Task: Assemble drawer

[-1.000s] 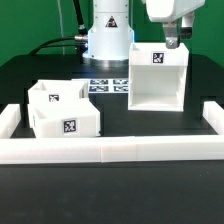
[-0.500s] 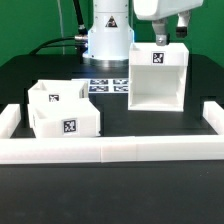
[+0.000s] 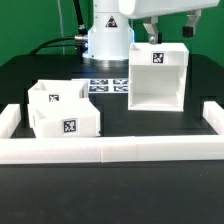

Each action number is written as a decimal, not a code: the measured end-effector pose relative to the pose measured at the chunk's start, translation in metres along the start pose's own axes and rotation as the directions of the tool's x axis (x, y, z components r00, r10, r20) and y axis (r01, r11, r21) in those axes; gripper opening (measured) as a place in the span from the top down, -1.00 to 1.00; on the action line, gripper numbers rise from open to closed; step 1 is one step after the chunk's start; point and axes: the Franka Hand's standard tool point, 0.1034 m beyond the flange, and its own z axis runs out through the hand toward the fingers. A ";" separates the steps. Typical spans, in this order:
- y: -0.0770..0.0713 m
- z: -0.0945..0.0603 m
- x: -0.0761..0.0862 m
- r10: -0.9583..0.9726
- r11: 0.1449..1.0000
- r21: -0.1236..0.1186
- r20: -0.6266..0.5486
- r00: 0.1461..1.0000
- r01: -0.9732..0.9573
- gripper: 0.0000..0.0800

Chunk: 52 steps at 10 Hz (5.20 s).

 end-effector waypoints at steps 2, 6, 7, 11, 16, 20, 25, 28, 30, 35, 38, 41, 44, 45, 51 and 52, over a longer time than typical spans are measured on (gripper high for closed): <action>-0.018 0.002 -0.012 0.316 0.949 -0.018 0.017 0.949 -0.315 -0.62; -0.029 0.008 -0.019 0.619 0.786 -0.022 0.020 0.785 -0.618 -0.62; -0.029 0.008 -0.019 0.666 0.746 -0.023 0.018 0.745 -0.666 -0.62; -0.057 0.022 -0.038 0.657 0.754 -0.026 0.016 0.754 -0.656 -0.62; -0.078 0.046 -0.057 0.631 0.776 -0.021 0.015 0.776 -0.630 -0.62; -0.078 0.048 -0.060 0.619 0.786 -0.023 0.021 0.785 -0.618 0.06; -0.078 0.048 -0.060 0.619 0.785 -0.022 0.021 0.785 -0.619 0.91; -0.078 0.048 -0.060 0.619 0.785 -0.022 0.021 0.785 -0.619 0.91; -0.078 0.048 -0.060 0.619 0.785 -0.022 0.021 0.785 -0.619 0.91; -0.037 0.047 -0.010 0.592 0.806 0.003 -0.017 0.806 -0.592 0.91; -0.014 0.046 0.023 0.608 0.794 0.020 -0.051 0.793 -0.607 0.91; 0.002 0.046 0.050 0.624 0.781 0.033 -0.076 0.777 -0.624 0.91; 0.011 0.044 0.069 0.638 0.769 0.042 -0.091 0.764 -0.638 0.91; 0.011 0.044 0.069 0.659 0.752 0.047 -0.091 0.747 -0.658 0.91; 0.003 0.043 0.073 0.900 0.437 0.105 -0.049 0.434 -0.893 0.90; 0.005 0.042 0.075 0.931 0.366 0.116 -0.039 0.364 -0.923 0.90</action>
Offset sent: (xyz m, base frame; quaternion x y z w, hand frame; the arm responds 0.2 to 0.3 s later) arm -0.0317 0.0049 -0.0082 -0.0188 0.0044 0.2699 0.9627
